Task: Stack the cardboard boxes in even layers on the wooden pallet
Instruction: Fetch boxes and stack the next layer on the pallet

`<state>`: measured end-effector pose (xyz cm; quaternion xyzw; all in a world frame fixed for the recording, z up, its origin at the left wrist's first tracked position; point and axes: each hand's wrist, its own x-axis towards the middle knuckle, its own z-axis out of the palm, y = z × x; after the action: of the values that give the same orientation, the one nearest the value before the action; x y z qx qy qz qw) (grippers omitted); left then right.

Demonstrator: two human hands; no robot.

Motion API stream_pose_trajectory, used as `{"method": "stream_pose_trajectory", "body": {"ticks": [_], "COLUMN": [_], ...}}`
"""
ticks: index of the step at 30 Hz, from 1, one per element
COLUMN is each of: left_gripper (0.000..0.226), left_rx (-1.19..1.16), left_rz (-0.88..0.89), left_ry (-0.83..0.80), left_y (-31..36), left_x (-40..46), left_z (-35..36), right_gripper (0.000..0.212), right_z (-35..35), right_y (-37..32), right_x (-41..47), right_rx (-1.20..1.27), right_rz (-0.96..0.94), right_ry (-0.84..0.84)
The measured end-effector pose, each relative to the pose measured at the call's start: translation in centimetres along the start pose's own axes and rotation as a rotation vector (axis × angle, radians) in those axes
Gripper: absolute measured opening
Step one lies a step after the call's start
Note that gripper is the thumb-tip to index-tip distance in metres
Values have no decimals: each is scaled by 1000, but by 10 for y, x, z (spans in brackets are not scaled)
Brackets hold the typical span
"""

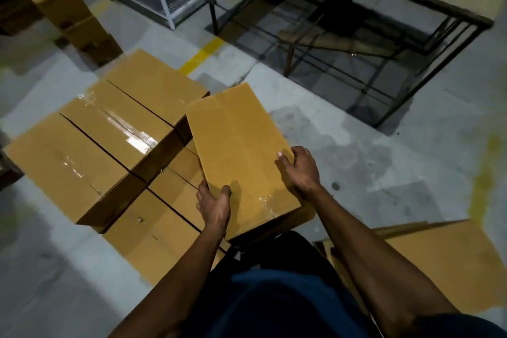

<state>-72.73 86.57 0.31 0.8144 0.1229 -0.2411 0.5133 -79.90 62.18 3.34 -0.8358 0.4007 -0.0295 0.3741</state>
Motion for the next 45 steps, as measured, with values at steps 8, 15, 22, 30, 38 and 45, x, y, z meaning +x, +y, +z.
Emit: {"method": "stream_pose_trajectory", "body": {"ticks": [8,15,22,30,38,45], "left_gripper": [89,82,86,95,94,96], "left_rx": [-44,-50,-47,-105,-194,-195], "left_rz": [-55,-119,-189,-217,-315,-295], "left_ry": [102,209,331,319,228,177], "left_y": [33,47,28,15,-54,-80], "left_x": [44,82,119,152,190,211], "left_z": [30,73,142,181,203,218], "right_gripper": [62,58,53,46,47,62], "right_z": [9,26,47,76,118,143], "right_y": [-15,-13,14,54,88,108], "right_x": [87,180,268,316,339,356], "right_rx": [-14,-36,-29,0,7,-101], "right_rz": [-66,-146,-212,-193,-196,-159], "right_ry": [-97,-224,-361,-493,-566,-651]}}
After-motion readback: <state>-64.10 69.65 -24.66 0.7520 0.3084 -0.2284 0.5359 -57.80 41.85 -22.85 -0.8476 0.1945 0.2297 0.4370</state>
